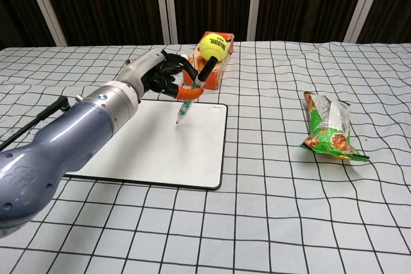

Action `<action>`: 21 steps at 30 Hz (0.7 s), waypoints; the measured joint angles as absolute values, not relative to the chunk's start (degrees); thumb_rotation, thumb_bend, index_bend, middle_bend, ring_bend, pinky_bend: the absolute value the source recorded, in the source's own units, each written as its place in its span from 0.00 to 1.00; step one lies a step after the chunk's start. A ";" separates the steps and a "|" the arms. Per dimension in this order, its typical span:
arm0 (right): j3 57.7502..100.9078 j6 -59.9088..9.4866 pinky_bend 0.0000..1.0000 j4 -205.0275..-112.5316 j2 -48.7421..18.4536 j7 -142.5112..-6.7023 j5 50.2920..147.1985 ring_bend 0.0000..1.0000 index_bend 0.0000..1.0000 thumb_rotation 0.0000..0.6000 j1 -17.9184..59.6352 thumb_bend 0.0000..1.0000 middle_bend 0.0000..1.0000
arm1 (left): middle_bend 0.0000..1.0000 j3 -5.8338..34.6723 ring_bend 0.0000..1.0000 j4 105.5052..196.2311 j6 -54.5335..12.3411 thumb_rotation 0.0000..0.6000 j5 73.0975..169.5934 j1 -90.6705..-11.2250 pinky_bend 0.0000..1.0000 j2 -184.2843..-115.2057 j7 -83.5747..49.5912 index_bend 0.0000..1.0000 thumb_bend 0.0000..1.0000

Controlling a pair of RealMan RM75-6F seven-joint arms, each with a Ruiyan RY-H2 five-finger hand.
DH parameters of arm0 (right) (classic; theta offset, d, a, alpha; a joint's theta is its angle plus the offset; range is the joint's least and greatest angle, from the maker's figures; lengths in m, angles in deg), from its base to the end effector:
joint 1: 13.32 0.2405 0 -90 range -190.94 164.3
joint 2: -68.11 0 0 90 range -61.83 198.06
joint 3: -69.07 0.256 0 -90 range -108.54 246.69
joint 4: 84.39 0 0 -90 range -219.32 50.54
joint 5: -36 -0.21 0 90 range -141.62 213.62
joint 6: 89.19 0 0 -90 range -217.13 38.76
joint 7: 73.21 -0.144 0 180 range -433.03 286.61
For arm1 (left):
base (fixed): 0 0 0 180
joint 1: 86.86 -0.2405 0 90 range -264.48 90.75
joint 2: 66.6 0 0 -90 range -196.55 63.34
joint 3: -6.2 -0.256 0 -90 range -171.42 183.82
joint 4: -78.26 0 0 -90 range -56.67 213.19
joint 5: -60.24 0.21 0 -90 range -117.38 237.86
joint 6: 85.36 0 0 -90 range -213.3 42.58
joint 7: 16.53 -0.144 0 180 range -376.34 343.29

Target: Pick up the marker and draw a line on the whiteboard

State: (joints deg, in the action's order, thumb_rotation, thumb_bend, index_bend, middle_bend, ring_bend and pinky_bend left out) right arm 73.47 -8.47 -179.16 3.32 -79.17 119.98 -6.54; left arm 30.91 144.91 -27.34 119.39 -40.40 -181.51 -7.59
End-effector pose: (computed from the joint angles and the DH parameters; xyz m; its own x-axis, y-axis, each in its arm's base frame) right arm -0.3011 -0.1958 0.1466 0.2410 -0.0458 0.9694 -0.9705 -0.0082 0.2409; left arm -0.0756 0.3622 -0.0957 -0.3505 0.2927 0.8897 0.9174 -0.0838 0.3890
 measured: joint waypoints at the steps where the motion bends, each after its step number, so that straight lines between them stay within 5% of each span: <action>1: 73.47 -8.49 0.06 -179.13 3.33 -79.17 119.98 0.00 0.00 1.00 -6.53 0.35 0.00 | 0.24 30.92 0.07 144.88 -27.41 1.00 119.38 -40.37 0.13 -181.56 -7.61 0.73 0.51; 21: 73.43 -8.24 0.06 -179.12 3.30 -79.01 120.09 0.00 0.00 1.00 -6.57 0.35 0.00 | 0.24 29.08 0.07 148.26 -27.79 1.00 119.46 -41.88 0.13 -181.53 -8.32 0.73 0.51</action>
State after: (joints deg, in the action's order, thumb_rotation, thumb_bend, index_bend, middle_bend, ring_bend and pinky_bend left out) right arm 73.43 -8.24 -179.12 3.30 -79.01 120.09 -6.57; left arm 29.08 148.26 -27.79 119.46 -41.88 -181.53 -8.32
